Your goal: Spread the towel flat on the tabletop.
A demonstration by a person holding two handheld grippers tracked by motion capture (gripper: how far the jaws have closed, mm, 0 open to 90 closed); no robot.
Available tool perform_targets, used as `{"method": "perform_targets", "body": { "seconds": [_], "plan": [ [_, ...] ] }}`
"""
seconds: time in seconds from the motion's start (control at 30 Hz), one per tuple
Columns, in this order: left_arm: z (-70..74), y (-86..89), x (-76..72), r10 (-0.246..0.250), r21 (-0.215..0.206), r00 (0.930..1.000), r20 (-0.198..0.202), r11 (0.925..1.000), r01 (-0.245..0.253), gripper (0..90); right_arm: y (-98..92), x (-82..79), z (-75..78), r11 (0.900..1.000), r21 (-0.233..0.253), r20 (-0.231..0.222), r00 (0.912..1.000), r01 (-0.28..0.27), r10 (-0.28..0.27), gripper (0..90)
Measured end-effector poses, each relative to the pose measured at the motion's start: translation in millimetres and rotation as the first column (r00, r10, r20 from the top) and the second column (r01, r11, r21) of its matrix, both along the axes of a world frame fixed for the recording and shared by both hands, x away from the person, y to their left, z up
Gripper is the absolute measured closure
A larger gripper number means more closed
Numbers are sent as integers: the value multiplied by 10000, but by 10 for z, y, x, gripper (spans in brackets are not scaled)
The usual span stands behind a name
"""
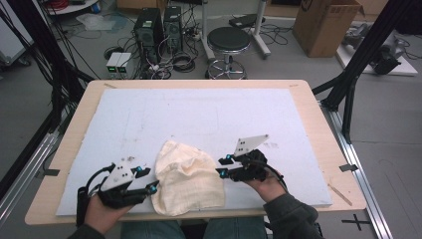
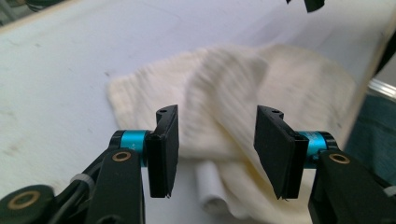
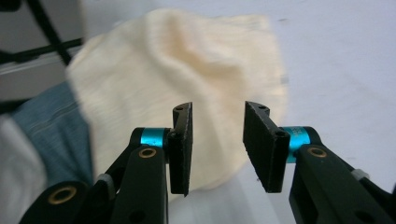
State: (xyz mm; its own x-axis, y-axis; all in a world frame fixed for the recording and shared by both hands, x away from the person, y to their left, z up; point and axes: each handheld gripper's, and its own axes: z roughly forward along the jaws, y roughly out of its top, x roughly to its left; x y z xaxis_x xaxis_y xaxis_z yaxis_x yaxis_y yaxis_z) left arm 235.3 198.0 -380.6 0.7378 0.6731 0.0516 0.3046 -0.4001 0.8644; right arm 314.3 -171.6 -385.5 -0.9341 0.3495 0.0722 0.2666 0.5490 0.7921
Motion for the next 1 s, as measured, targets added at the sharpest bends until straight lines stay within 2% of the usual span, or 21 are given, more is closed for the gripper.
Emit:
{"method": "perform_targets", "body": {
  "seconds": [0.07,0.13,0.2,0.3,0.37,0.47,0.57,0.6,0.67,0.7,0.8,0.87,0.97,1.0],
  "plan": [
    [34,-22,192,70,-331,9998,-175,9994,-75,508,3,120,-24,9989,60,-147,9988,462,-461,631],
    [33,-86,389,181,-322,9996,-220,9993,-188,512,25,217,-86,9974,22,-344,9968,721,-720,633],
    [-9,-161,589,326,-82,9991,-285,9994,-329,517,52,292,-165,9960,-97,-524,9946,894,-898,641],
    [-144,-255,865,689,395,9963,-513,9970,-669,532,90,356,-286,9950,-157,-891,9910,986,-996,654],
    [-255,-281,1031,880,448,9920,-908,9954,-842,553,113,397,-367,9952,-317,-1032,9901,923,-951,662],
    [-403,-300,1213,1189,644,9803,-1575,9918,-1099,547,141,430,-432,9943,-658,-1263,9878,835,-913,662],
    [-508,-309,1309,1445,813,9698,-1967,9881,-1307,521,131,435,-433,9939,-681,-1258,9875,871,-952,664],
    [-531,-315,1324,1423,879,9697,-1986,9880,-1270,522,124,438,-431,9937,-641,-1367,9855,920,-1001,664],
    [-568,-352,1318,1378,1311,9719,-1911,9848,-1139,598,116,445,-434,9938,-635,-1342,9860,915,-994,667],
    [-567,-380,1299,1400,1563,9761,-1661,9811,-1141,642,115,433,-437,9935,-657,-1418,9847,929,-1014,670],
    [-557,-428,1263,1239,1888,9816,-1453,9774,-954,830,132,420,-470,9929,-835,-1470,9844,850,-966,671],
    [-551,-446,1248,1284,1988,9817,-1405,9750,-991,873,144,402,-484,9928,-902,-1454,9851,793,-919,677],
    [-536,-424,1240,1360,1968,9799,-1460,9747,-1060,882,177,375,-512,9896,-1198,-1418,9852,792,-961,695],
    [-527,-410,1238,1390,1949,9797,-1445,9747,-1095,883,187,365,-517,9884,-1265,-1262,9870,839,-1000,712]
  ]
}}
